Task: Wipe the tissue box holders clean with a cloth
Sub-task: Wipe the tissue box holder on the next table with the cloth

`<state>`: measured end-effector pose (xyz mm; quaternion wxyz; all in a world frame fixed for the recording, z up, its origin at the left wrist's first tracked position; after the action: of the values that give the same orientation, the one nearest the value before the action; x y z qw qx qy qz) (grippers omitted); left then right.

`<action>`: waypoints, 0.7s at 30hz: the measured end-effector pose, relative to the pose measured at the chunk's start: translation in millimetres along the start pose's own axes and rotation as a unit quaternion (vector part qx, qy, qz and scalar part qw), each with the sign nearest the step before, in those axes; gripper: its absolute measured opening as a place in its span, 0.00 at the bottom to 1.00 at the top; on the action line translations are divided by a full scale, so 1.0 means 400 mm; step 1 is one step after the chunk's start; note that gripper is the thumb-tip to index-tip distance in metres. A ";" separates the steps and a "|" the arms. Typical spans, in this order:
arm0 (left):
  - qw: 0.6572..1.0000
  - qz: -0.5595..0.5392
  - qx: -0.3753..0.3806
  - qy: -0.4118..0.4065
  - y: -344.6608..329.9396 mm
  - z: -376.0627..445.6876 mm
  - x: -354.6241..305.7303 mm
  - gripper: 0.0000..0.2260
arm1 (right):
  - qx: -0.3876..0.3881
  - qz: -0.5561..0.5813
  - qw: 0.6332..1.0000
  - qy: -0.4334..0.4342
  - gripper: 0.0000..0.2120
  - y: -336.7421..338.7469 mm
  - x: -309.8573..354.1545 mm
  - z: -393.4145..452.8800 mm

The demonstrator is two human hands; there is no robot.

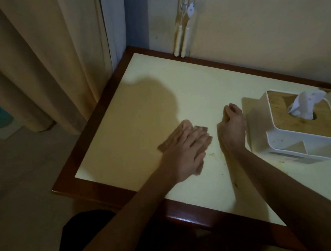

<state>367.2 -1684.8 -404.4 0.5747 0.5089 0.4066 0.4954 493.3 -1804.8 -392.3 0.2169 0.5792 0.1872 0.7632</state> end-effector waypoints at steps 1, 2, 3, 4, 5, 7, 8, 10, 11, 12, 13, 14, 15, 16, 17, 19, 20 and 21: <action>1.000 -0.006 -0.004 0.002 -0.003 -0.020 0.028 0.23 | 0.002 0.001 1.000 -0.002 0.11 -0.001 -0.002 0.002; 1.000 -0.001 -0.003 0.026 -0.009 -0.041 0.068 0.23 | 0.004 -0.002 1.000 -0.006 0.10 0.000 -0.004 0.004; 0.998 0.013 -0.008 0.067 -0.009 -0.063 0.117 0.23 | 0.005 -0.004 1.000 -0.010 0.09 0.000 -0.004 0.004; 0.993 0.019 -0.010 0.120 -0.006 -0.089 0.172 0.23 | 0.008 -0.003 1.000 -0.017 0.09 0.000 -0.005 0.004; 0.984 0.014 -0.011 0.180 0.000 -0.118 0.227 0.23 | 0.011 0.010 0.999 -0.030 0.09 0.002 -0.003 0.001; 0.958 -0.016 0.004 0.286 0.008 -0.171 0.314 0.24 | 0.042 0.005 0.997 -0.057 0.12 0.001 0.003 -0.004; 0.945 -0.027 0.015 0.325 0.012 -0.191 0.341 0.25 | 0.074 -0.031 0.995 -0.063 0.15 -0.002 0.008 -0.007; 0.929 -0.041 0.029 0.367 0.016 -0.204 0.365 0.26 | 0.142 -0.104 0.982 -0.064 0.19 -0.006 0.019 -0.009; 0.925 -0.045 0.033 0.376 0.016 -0.199 0.363 0.26 | 0.165 -0.126 0.976 -0.062 0.19 -0.004 0.023 -0.009; 0.922 -0.047 0.037 0.383 0.019 -0.192 0.359 0.25 | 0.186 -0.138 0.971 -0.061 0.18 -0.001 0.028 -0.013; 0.918 -0.046 0.037 0.392 0.026 -0.186 0.354 0.25 | 0.209 -0.143 0.966 -0.059 0.16 0.002 0.036 -0.021; 0.915 -0.046 0.032 0.398 0.034 -0.180 0.348 0.24 | 0.230 -0.140 0.961 -0.061 0.12 0.007 0.043 -0.034; 0.915 -0.046 0.024 0.401 0.047 -0.173 0.341 0.22 | 0.253 -0.133 0.957 -0.057 0.08 0.014 0.052 -0.049; 0.916 -0.043 0.011 0.399 0.064 -0.165 0.331 0.21 | 0.279 -0.129 0.951 -0.045 0.05 0.022 0.058 -0.065; 0.919 -0.037 -0.009 0.393 0.081 -0.157 0.317 0.20 | 0.303 -0.126 0.944 -0.028 0.06 0.034 0.068 -0.083; 0.929 -0.040 -0.053 0.364 0.113 -0.132 0.273 0.19 | 0.338 -0.116 0.934 0.005 0.14 0.075 0.091 -0.109; 0.936 -0.062 -0.069 0.340 0.124 -0.116 0.243 0.18 | 0.333 -0.092 0.938 0.005 0.17 0.109 0.108 -0.117; 0.942 -0.098 -0.078 0.311 0.132 -0.097 0.209 0.18 | 0.321 -0.065 0.945 0.001 0.18 0.145 0.123 -0.122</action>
<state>336.3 -1595.9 -354.9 0.5030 0.2409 0.5730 0.6006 427.9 -1827.9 -334.2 0.0682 0.6038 0.4598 0.6476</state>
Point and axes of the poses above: each hand's wrist, its own z-axis towards the middle knuckle, its own y-axis out of the back of the hand, x = y × z, the point moved 6 cm from there along z, towards the middle knuckle, and after that the axes turned 15 degrees about z, right-handed, at the moved point
